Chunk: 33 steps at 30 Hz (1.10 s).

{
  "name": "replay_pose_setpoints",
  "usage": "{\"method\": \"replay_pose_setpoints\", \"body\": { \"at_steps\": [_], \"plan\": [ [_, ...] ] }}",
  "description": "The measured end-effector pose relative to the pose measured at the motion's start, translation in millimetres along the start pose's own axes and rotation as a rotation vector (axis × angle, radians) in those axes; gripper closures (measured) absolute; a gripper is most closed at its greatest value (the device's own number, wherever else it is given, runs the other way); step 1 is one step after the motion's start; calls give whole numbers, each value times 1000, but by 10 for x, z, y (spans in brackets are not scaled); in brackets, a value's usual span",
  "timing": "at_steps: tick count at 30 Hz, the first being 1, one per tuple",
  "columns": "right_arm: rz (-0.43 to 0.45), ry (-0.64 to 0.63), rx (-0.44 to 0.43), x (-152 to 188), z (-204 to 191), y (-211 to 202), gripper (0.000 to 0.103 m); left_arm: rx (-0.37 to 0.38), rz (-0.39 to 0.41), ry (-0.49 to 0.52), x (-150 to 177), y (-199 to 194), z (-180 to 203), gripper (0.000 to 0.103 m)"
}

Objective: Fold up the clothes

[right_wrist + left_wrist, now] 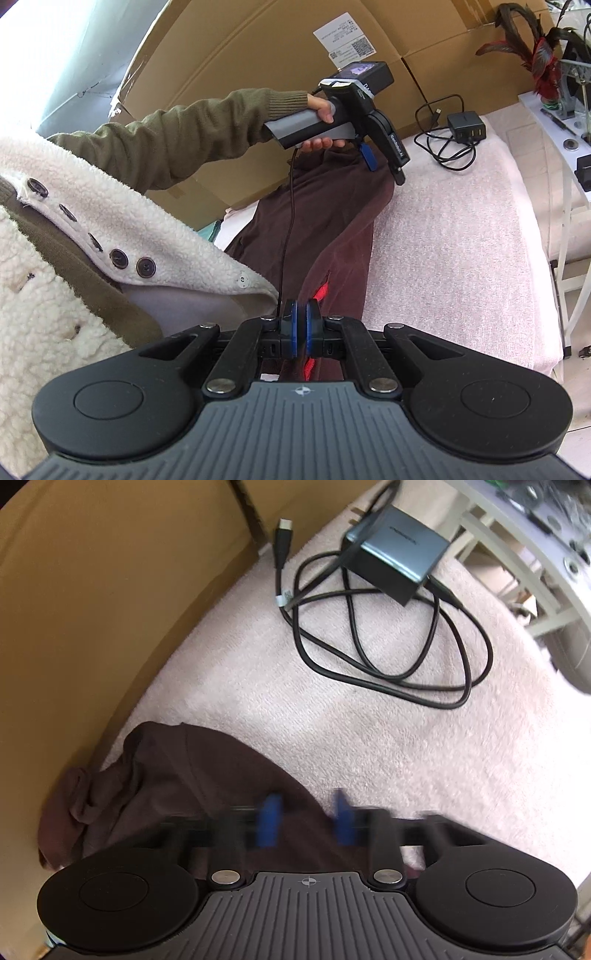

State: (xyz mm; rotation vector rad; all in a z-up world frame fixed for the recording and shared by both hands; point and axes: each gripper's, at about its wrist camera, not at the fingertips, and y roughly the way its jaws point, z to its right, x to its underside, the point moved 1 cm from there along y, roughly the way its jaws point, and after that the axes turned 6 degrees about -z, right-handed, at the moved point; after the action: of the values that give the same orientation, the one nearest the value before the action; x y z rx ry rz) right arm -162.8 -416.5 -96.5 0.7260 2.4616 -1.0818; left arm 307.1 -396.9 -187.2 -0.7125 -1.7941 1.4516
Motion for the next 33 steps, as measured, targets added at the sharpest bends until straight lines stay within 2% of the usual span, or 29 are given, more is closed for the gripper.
{"method": "replay_pose_setpoints", "body": {
  "at_steps": [3,7,14,18,20,21,22,23,25,27,30,33],
  "plan": [
    [8,4,6,15,13,-1,98,44,44,-47,45,-90,-114,99],
    [13,-4,-1,16,2,1,98,147,118,-120,189,-264,-375,99],
    [-24,-60,-38,40,-135,141,98,218,225,-218,540,-532,-777,99],
    [-50,-97,-29,9,-315,330,98,256,243,-241,800,-463,-1075,98],
    [-53,-111,-10,-11,-390,442,98,299,232,-237,897,-403,-1187,88],
    [-50,-111,4,-22,-426,498,98,320,226,-235,945,-374,-1241,72],
    [-47,-110,19,-31,-466,554,98,335,215,-215,974,-357,-1240,70],
    [-43,-106,36,-39,-491,610,98,332,211,-196,993,-336,-1210,68],
    [-36,-102,65,-60,-561,710,98,323,207,-140,1009,-335,-1119,48],
    [-32,-109,91,-129,-661,773,98,309,212,-96,996,-352,-994,35],
    [-26,-112,120,-223,-774,850,98,290,206,-30,965,-387,-785,30],
    [-24,-118,125,-223,-894,921,98,227,199,29,958,-413,-570,26]
  ]
}}
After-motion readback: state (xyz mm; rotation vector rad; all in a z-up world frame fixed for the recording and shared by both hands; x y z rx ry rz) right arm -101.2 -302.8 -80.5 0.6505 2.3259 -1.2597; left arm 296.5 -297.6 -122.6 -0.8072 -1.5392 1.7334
